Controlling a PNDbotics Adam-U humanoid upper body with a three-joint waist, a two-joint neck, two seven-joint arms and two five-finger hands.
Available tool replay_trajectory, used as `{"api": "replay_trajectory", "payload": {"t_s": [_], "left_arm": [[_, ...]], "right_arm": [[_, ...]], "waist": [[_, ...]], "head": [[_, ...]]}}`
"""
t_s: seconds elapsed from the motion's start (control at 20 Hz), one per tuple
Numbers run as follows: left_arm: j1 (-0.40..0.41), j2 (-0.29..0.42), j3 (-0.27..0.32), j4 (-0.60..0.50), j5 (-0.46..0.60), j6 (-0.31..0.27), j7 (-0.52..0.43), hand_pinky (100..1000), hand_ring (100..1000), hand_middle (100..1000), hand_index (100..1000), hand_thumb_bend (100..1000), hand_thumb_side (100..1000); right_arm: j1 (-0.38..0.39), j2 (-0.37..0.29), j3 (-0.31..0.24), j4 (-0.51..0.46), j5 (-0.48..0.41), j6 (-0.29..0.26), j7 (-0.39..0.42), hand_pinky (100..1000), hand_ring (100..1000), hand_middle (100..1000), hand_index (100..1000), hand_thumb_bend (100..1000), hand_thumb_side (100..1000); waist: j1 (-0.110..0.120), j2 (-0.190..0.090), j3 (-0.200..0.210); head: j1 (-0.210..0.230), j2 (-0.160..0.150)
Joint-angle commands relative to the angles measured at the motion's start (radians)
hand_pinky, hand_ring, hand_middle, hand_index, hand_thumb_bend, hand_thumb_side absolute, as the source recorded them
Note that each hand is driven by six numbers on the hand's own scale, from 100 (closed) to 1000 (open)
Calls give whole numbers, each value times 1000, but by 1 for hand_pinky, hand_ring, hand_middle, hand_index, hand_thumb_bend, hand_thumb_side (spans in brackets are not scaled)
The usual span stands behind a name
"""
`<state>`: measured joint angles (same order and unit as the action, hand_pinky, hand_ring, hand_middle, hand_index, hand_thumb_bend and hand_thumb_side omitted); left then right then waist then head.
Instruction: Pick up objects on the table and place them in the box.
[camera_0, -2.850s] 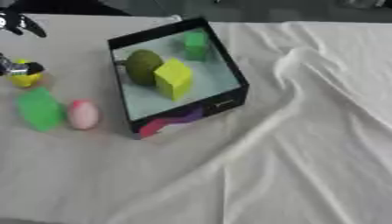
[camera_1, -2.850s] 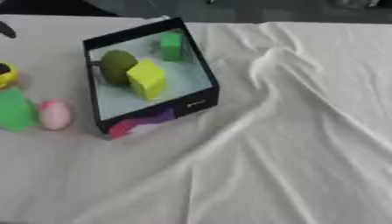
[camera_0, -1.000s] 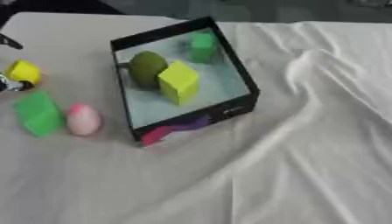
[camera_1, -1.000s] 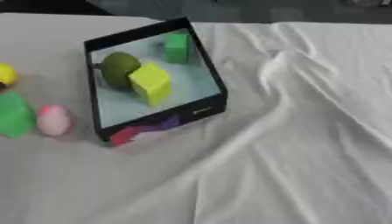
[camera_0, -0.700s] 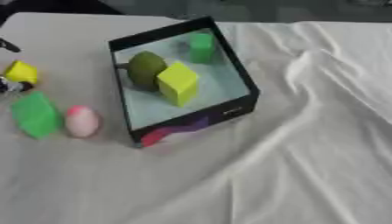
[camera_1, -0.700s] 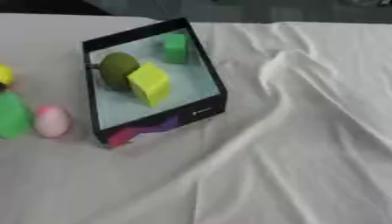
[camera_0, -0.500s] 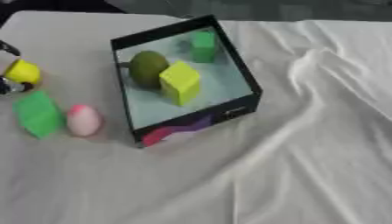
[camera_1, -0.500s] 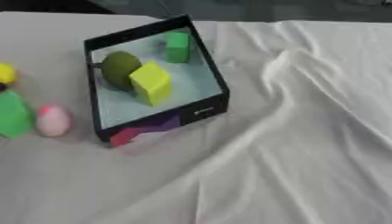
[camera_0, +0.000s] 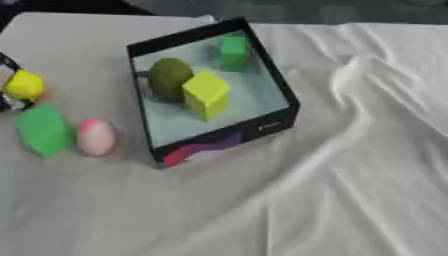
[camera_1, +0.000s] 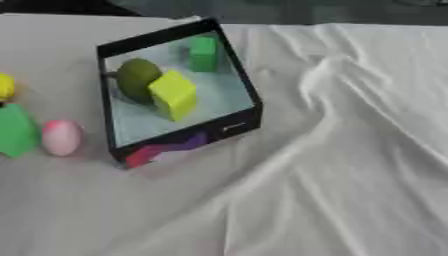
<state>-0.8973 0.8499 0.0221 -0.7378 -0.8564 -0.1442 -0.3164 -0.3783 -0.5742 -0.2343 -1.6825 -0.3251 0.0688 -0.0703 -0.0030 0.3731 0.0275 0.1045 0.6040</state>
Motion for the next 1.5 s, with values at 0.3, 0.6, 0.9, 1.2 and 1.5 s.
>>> {"api": "replay_trajectory", "payload": {"t_s": [0.3,0.6,0.9,1.2,1.5], "left_arm": [[-25,14,0,-20,3,21,64,846,865,743,597,204,112],[-110,38,-87,-304,155,-63,3,848,857,739,555,174,100],[-245,-92,-248,-498,227,-102,-86,842,845,740,553,219,100],[-273,-244,-338,-460,171,-155,-129,844,848,747,569,247,100],[-264,-300,-335,-376,92,-187,-128,839,866,786,843,346,236]], "right_arm": [[-12,-19,-11,-2,-10,-2,11,867,747,772,868,100,628],[-12,-32,-7,-2,-20,-7,17,867,747,772,868,100,614],[-64,-30,18,1,-38,2,43,867,748,772,868,100,602],[-139,-21,50,-9,-60,10,77,868,749,772,868,100,584],[-161,-13,64,-16,-70,16,92,869,749,771,868,100,584]], "waist": [[-5,-12,-3],[-1,-33,-2],[11,-50,-24],[21,-55,-59],[26,-57,-75]], "head": [[-19,6],[-33,30],[-11,31],[15,29],[15,29]]}}
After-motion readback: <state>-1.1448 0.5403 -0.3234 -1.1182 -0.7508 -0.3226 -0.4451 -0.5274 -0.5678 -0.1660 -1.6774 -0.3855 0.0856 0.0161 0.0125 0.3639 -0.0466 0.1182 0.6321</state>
